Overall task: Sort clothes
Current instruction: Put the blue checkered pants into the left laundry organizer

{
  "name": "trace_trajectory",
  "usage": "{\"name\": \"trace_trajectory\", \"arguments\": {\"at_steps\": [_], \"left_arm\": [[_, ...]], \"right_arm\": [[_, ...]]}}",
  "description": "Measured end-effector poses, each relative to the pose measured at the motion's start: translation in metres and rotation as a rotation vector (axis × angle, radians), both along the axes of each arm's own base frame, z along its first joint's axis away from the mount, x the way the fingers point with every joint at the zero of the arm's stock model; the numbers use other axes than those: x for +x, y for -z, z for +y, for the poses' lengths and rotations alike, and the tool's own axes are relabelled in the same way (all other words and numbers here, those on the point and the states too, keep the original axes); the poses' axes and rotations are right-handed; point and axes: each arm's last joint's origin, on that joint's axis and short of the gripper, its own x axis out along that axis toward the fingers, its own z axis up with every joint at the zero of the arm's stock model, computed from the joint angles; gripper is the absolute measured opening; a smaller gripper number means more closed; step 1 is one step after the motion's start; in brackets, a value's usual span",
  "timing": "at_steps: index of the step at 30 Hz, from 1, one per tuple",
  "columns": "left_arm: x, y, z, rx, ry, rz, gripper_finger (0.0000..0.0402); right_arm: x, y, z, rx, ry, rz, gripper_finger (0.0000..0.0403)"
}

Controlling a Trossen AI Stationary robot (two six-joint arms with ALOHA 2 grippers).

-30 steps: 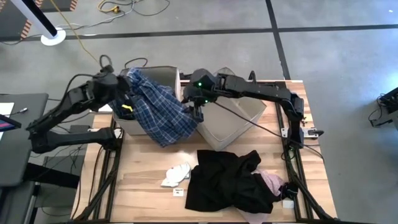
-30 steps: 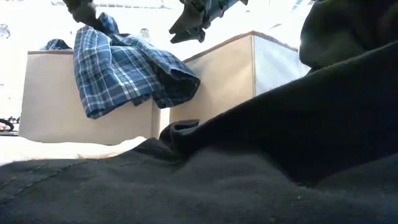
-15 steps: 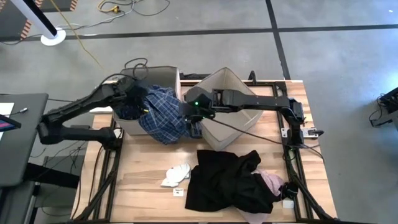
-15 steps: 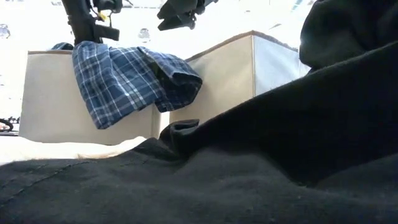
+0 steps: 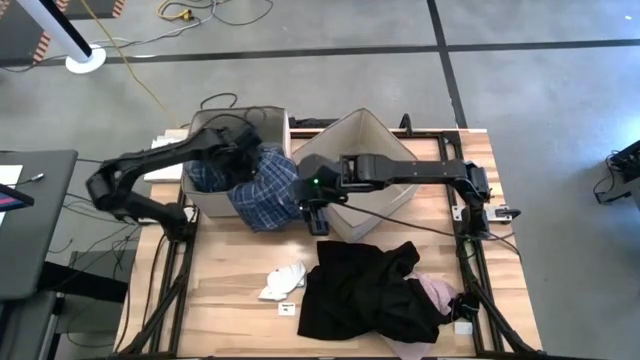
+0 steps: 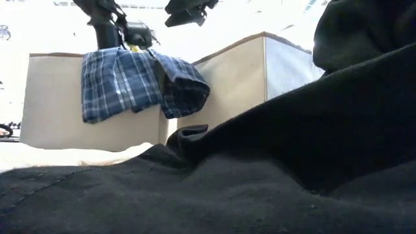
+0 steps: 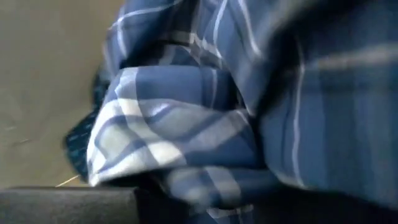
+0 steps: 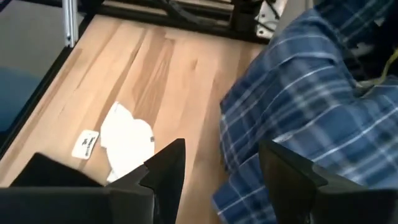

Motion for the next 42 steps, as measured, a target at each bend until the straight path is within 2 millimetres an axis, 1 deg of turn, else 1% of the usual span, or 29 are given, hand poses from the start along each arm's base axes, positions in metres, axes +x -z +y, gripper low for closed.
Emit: {"name": "trace_trajectory", "arguments": {"at_steps": [4, 7, 11, 14, 19, 21, 27, 29, 32, 34, 35, 38, 39, 42], "left_arm": [[0.013, 0.026, 0.012, -0.057, -0.001, 0.055, 0.0131], [0.020, 0.041, 0.017, -0.084, 0.006, 0.098, 0.0131], [0.025, 0.054, 0.021, -0.104, 0.008, 0.137, 0.0131], [0.026, 0.056, 0.022, -0.106, 0.013, 0.140, 0.0131], [0.026, 0.056, 0.022, -0.112, 0.018, 0.130, 0.0131], [0.026, 0.056, 0.022, -0.116, 0.018, 0.129, 0.0131], [0.024, 0.054, 0.021, -0.116, 0.022, 0.123, 0.0131], [0.023, 0.048, 0.020, -0.113, 0.028, 0.113, 0.0131], [0.020, 0.030, 0.017, -0.088, 0.033, 0.067, 0.0131], [0.017, 0.013, 0.014, -0.059, 0.036, 0.028, 0.0131], [0.014, 0.003, 0.013, -0.041, 0.039, 0.006, 0.0131], [0.004, -0.026, 0.005, 0.016, 0.045, -0.066, 0.0131], [0.000, -0.036, 0.002, 0.037, 0.046, -0.094, 0.0131], [-0.014, -0.064, -0.008, 0.092, 0.050, -0.163, 0.0131]], "right_arm": [[-0.004, 0.004, 0.006, -0.001, -0.012, 0.061, 0.0217], [-0.009, 0.009, 0.010, -0.052, 0.010, 0.127, 0.0217], [-0.011, 0.030, 0.014, -0.200, 0.078, 0.197, 0.0217], [-0.012, 0.044, 0.015, -0.296, 0.109, 0.233, 0.0217], [-0.006, 0.069, 0.016, -0.426, 0.164, 0.188, 0.0217], [-0.006, 0.074, 0.017, -0.509, 0.210, 0.173, 0.0217], [-0.004, 0.092, 0.022, -0.684, 0.303, 0.113, 0.0216], [-0.003, 0.097, 0.023, -0.735, 0.331, 0.091, 0.0214], [-0.004, 0.102, 0.026, -0.795, 0.367, 0.069, 0.0192], [-0.003, 0.105, 0.028, -0.831, 0.387, 0.043, 0.0157], [-0.003, 0.105, 0.030, -0.844, 0.388, 0.036, 0.0132], [-0.002, 0.104, 0.030, -0.856, 0.380, 0.026, 0.0036], [-0.001, 0.104, 0.030, -0.861, 0.375, 0.021, 0.0019], [0.000, 0.102, 0.030, -0.863, 0.377, 0.002, 0.0011]]}}
